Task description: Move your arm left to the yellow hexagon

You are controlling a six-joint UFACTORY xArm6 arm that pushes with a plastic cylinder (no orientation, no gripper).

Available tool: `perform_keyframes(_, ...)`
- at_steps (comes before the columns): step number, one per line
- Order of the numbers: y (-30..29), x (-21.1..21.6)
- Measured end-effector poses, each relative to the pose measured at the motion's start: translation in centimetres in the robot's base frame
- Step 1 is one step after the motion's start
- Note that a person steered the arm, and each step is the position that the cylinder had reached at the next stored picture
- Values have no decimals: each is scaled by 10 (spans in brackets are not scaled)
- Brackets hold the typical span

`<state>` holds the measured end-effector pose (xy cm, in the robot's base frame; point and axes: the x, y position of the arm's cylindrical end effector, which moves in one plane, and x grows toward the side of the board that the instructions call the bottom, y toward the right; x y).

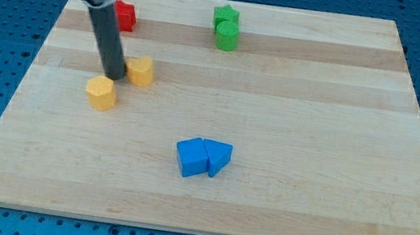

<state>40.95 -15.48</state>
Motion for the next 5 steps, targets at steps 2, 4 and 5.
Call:
perform_keyframes(2, 54, -56)
perform_keyframes(4, 61, -111)
perform_keyframes(5, 59, -81)
